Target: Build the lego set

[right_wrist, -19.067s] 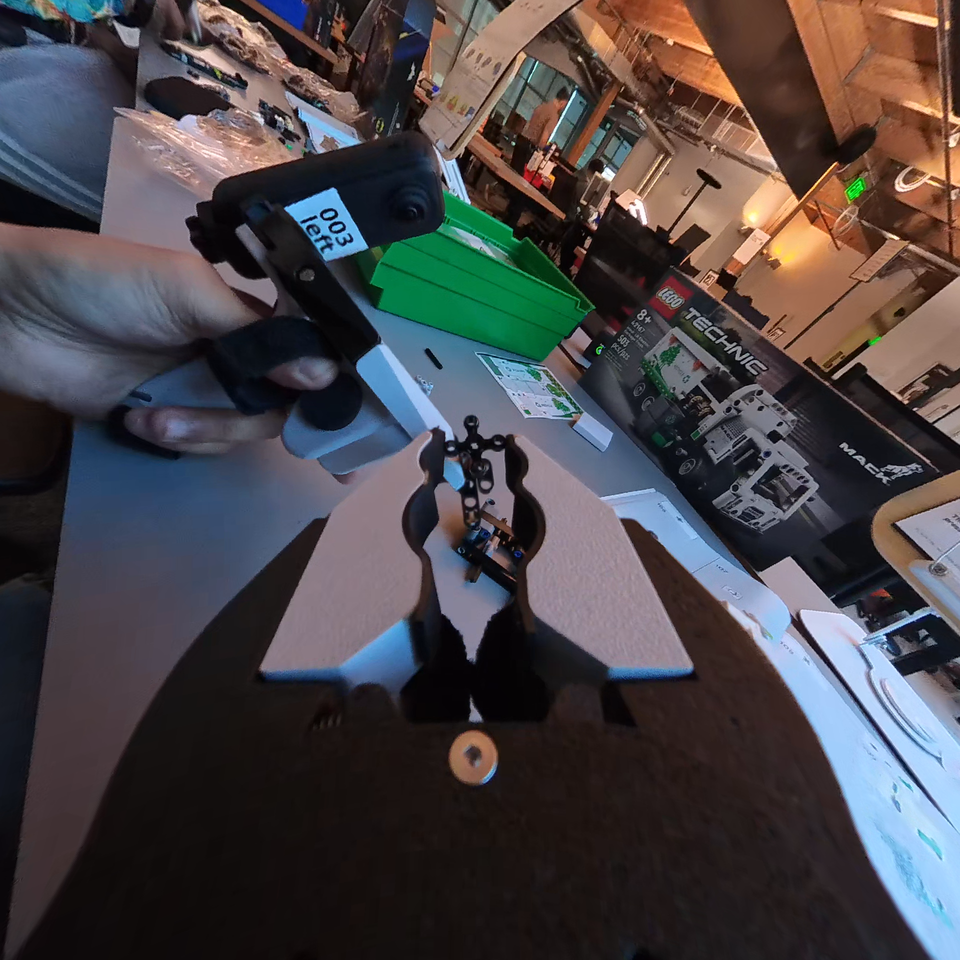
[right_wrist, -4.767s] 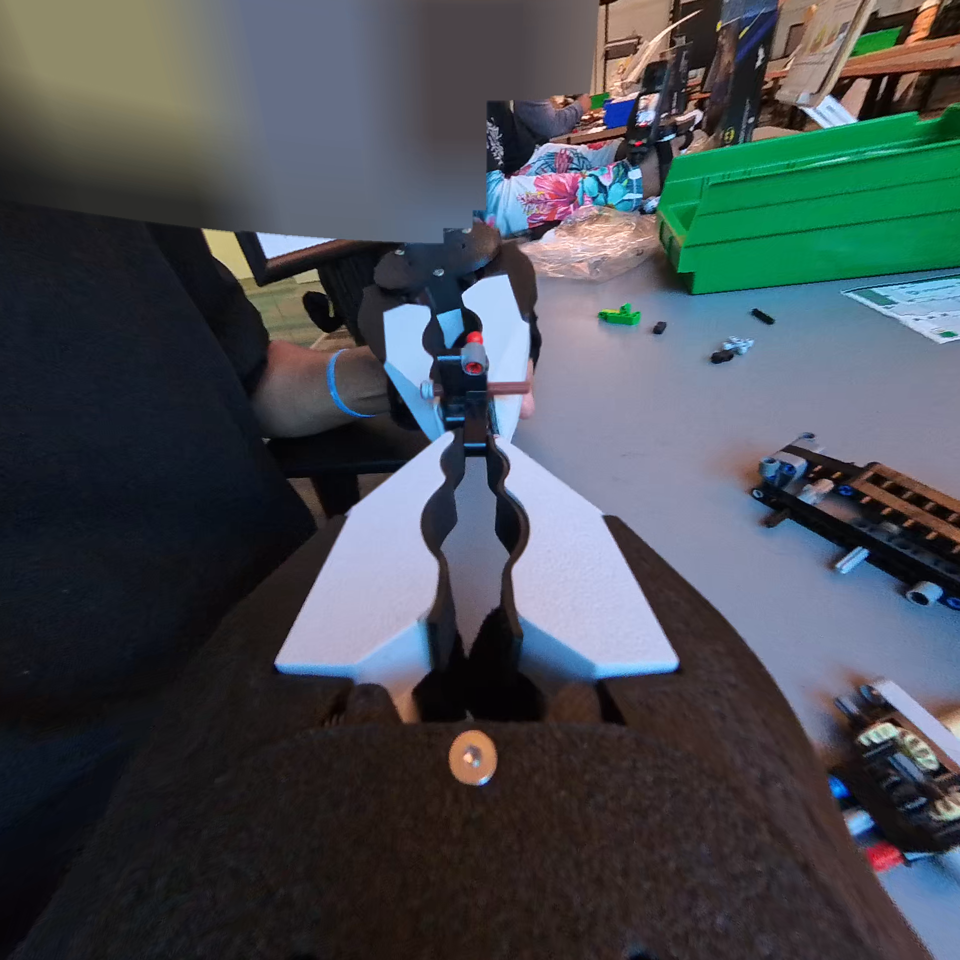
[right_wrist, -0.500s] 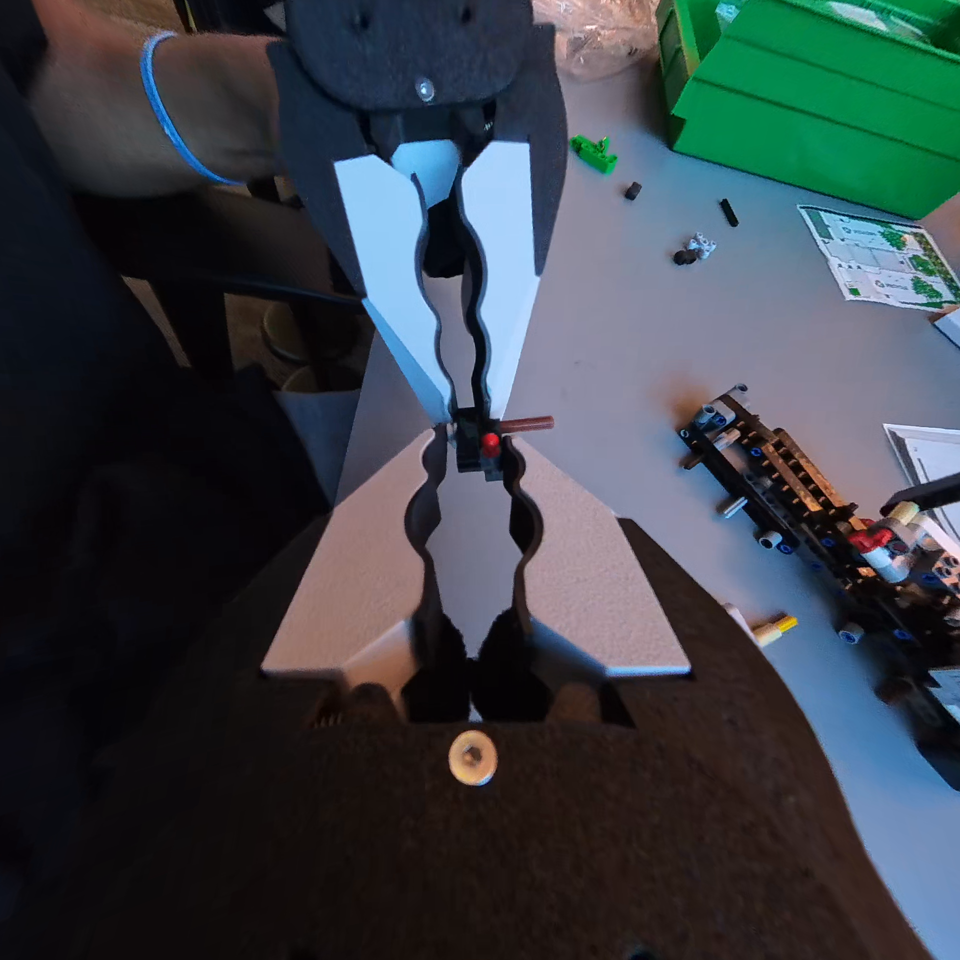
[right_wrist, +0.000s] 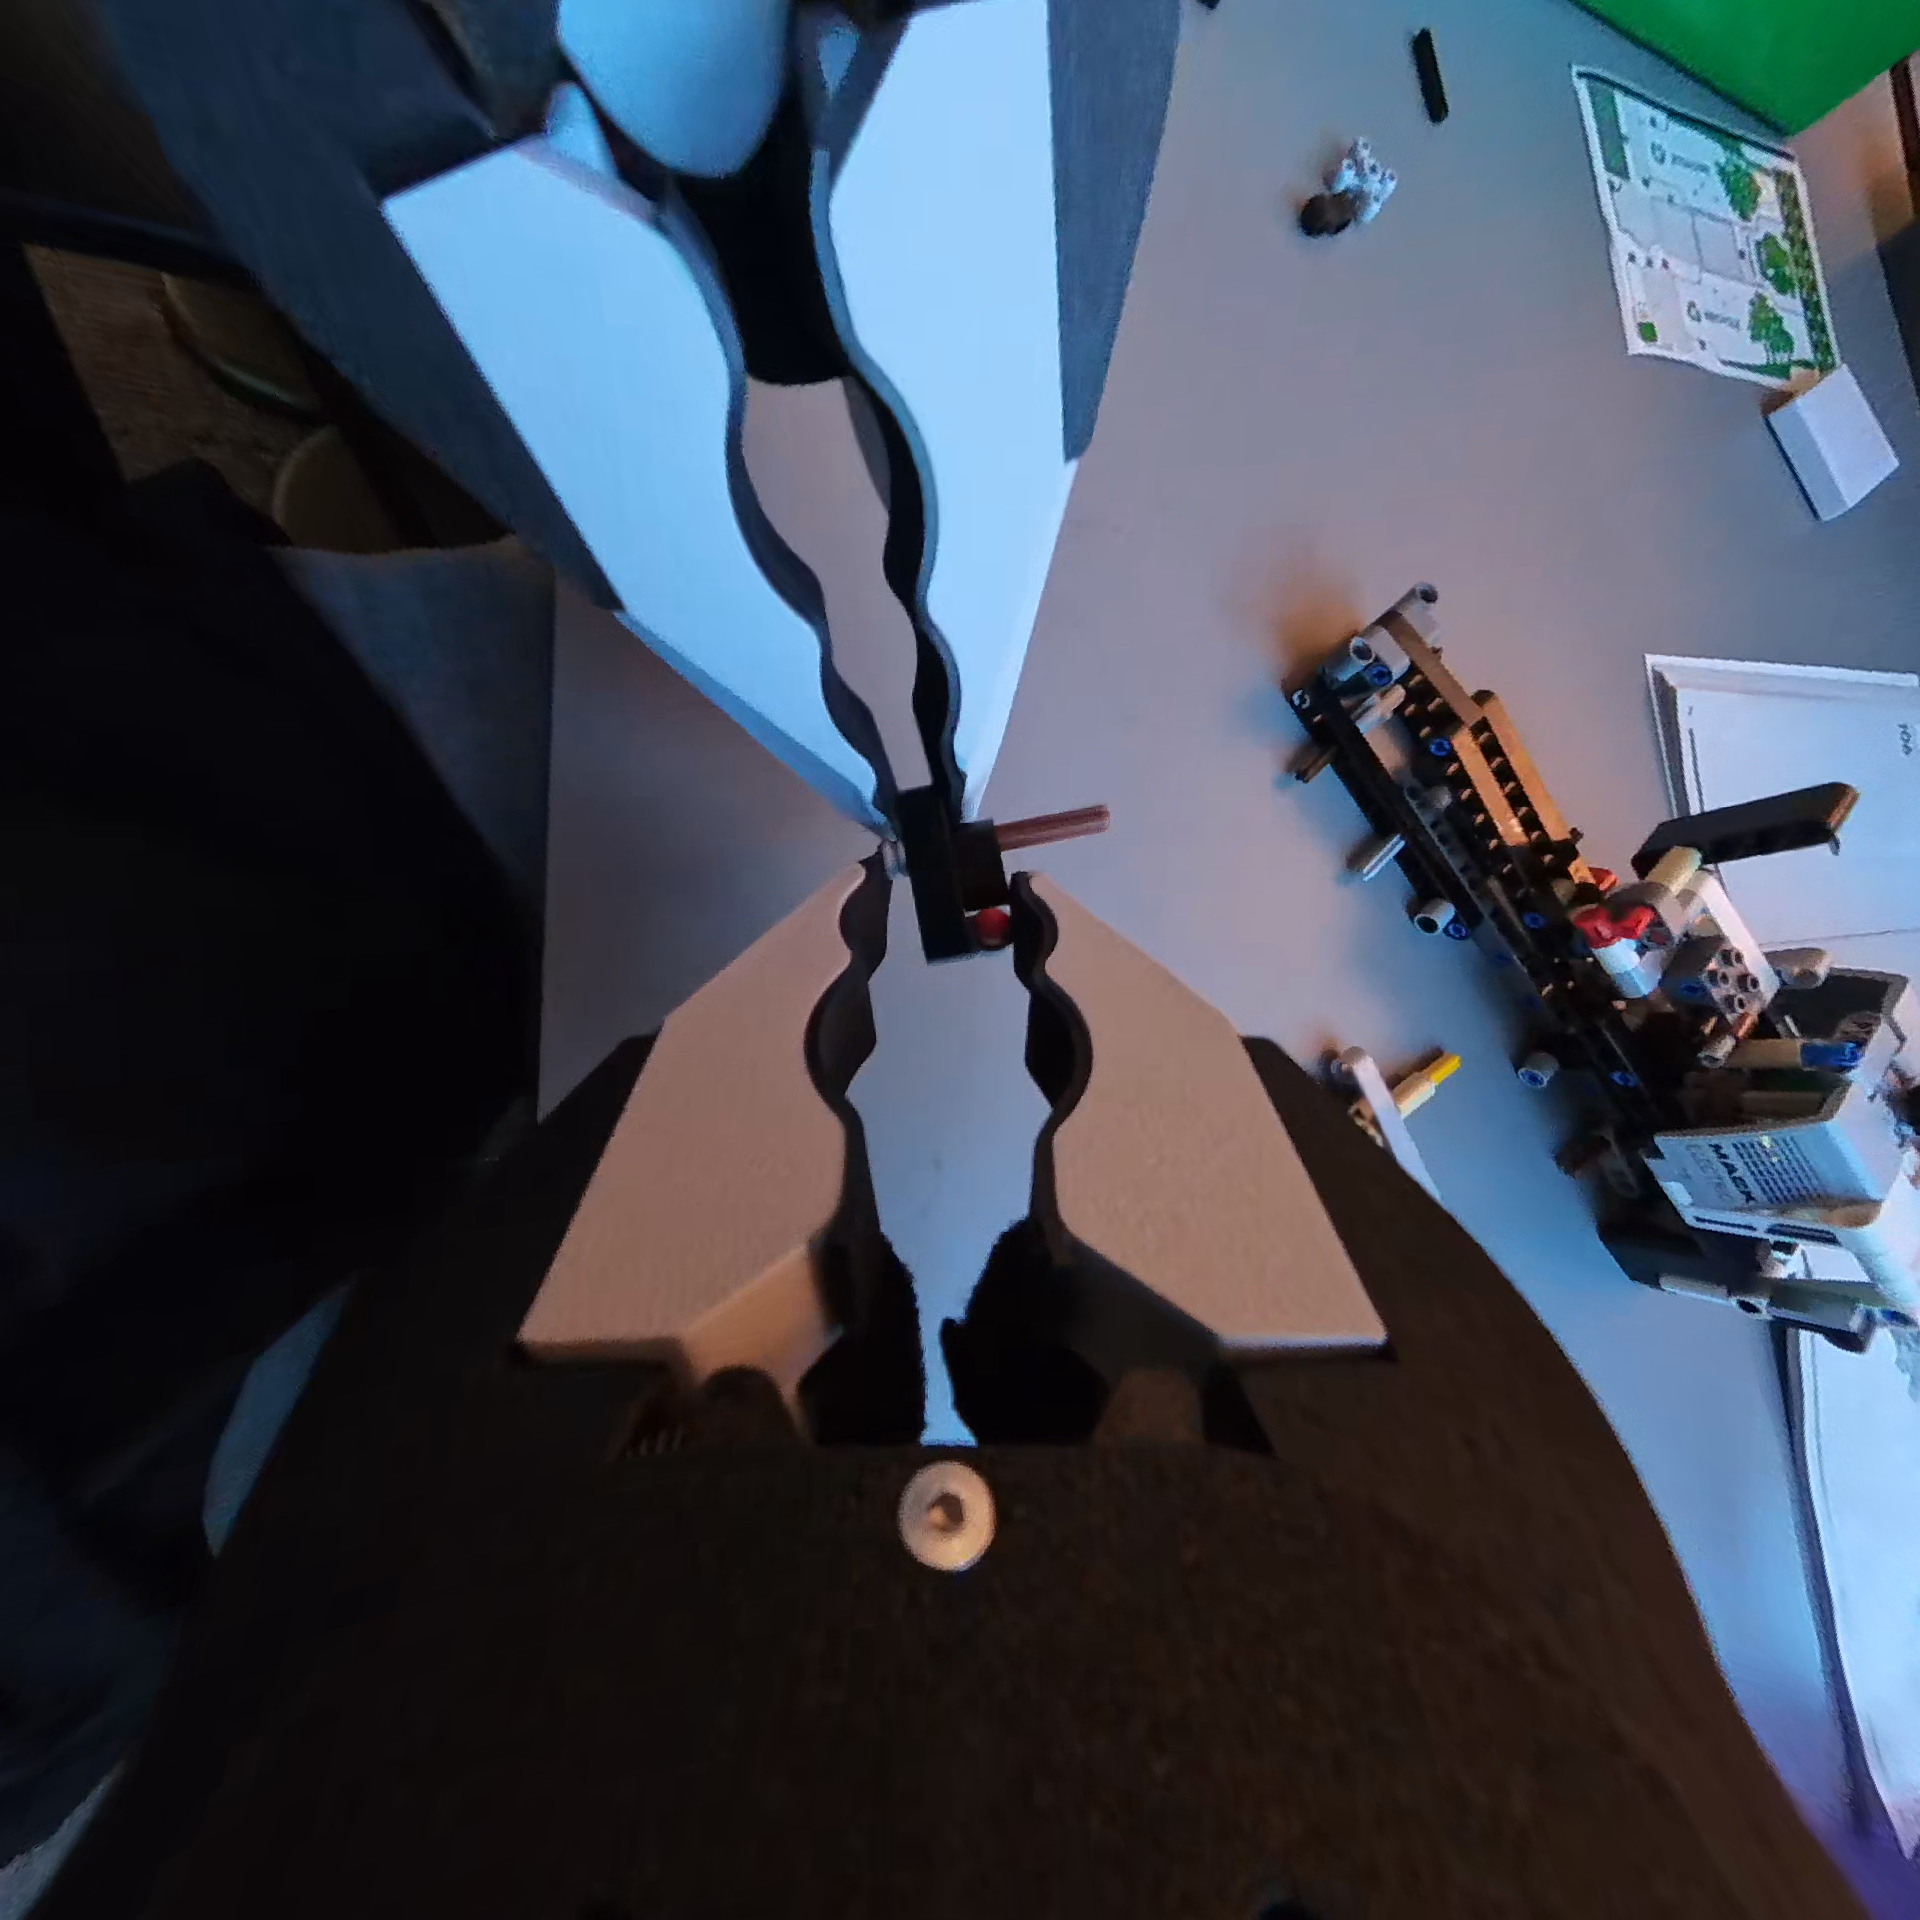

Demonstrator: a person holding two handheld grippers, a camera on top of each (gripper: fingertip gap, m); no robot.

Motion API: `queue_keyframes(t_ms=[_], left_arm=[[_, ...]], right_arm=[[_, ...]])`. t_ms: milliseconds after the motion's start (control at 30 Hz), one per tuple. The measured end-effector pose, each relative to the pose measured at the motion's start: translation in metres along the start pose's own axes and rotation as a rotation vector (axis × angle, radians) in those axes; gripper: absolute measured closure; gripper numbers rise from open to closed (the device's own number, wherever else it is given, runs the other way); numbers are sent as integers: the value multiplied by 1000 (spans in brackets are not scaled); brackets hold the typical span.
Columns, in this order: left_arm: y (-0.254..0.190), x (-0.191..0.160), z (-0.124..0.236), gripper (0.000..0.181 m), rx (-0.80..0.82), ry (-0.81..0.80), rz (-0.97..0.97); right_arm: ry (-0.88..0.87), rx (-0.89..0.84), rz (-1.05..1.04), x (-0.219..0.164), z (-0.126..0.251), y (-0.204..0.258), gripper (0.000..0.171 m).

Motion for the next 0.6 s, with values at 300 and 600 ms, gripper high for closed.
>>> queue_keyframes(t_ms=[300, 600], left_arm=[[7, 10, 5, 172, 88, -88, 26], [42, -2, -43, 143, -1, -174, 245]], right_arm=[[-133, -76, 47, -7, 16, -6, 153], [-201, -316, 118, -53, 30, -40, 155]])
Point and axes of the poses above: each gripper's, where its closed fingertips meet, z back along the fingers, x out of its top, y = z × x across the jaws, the point moved 8 cm from there along z, back along the fingers, and after that the axes turned 12 degrees about -z, right-handed, at the moved point
